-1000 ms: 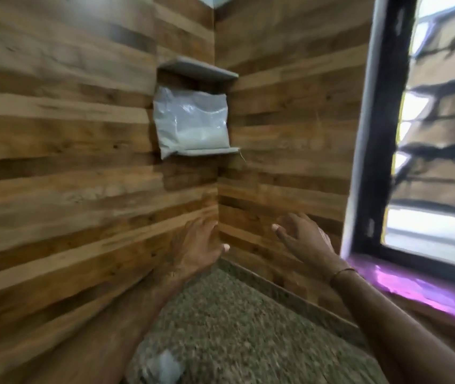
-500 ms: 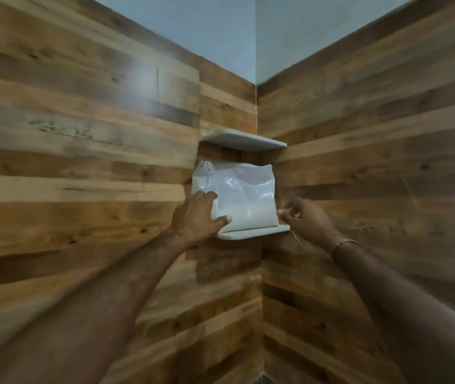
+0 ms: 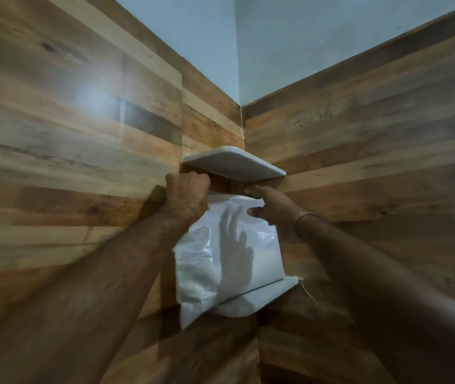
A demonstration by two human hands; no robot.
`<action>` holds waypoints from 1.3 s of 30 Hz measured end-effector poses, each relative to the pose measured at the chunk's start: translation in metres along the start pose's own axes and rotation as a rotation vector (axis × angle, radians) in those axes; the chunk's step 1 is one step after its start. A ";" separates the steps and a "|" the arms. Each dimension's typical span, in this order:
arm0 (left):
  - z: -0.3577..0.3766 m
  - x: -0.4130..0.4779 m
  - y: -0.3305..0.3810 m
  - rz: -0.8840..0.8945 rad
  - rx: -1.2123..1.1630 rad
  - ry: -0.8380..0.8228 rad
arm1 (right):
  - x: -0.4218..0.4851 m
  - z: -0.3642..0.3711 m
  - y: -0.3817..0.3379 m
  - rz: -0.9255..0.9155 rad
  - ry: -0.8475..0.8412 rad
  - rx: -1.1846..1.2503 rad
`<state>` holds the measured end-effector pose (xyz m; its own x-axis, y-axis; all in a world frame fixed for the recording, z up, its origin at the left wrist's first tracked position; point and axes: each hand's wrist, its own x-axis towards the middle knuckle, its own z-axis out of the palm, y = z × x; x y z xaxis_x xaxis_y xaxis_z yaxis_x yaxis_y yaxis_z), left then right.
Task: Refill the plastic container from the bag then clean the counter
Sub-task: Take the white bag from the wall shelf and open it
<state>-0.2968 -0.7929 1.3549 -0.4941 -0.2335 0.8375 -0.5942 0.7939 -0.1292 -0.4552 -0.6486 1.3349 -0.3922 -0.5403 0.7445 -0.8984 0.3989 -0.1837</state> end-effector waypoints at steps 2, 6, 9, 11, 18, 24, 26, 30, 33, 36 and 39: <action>0.002 0.001 -0.007 -0.026 -0.114 0.047 | 0.014 0.009 -0.007 -0.038 -0.033 -0.036; -0.003 -0.003 -0.010 -0.036 -0.333 0.113 | 0.025 0.005 -0.011 -0.011 -0.121 -0.025; 0.003 -0.007 -0.017 -0.009 -0.409 0.156 | 0.034 0.005 -0.017 0.062 -0.169 -0.080; 0.003 -0.008 -0.022 0.010 -0.435 0.185 | 0.035 -0.001 -0.012 0.100 -0.190 -0.141; -0.016 -0.015 -0.035 -0.003 -0.552 0.220 | 0.005 -0.042 0.014 0.076 -0.048 -0.185; -0.045 -0.032 -0.014 -0.010 -0.600 0.217 | -0.040 -0.089 0.015 0.124 0.081 -0.177; -0.056 -0.040 -0.003 -0.004 -0.630 0.212 | -0.058 -0.107 0.016 0.145 0.095 -0.173; -0.089 -0.068 0.040 0.021 -0.714 0.116 | -0.122 -0.157 0.026 0.217 0.082 -0.169; -0.105 -0.103 0.078 0.070 -0.809 0.049 | -0.182 -0.188 0.039 0.249 0.052 -0.165; -0.124 -0.164 0.124 0.060 -0.831 -0.045 | -0.255 -0.214 0.058 0.290 -0.040 -0.172; -0.140 -0.240 0.170 0.031 -0.829 -0.159 | -0.332 -0.227 0.079 0.342 -0.150 -0.165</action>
<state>-0.1904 -0.5233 1.2060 -0.6228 -0.2322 0.7472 0.0480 0.9418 0.3327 -0.3508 -0.2699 1.2186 -0.6981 -0.4530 0.5544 -0.6723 0.6811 -0.2901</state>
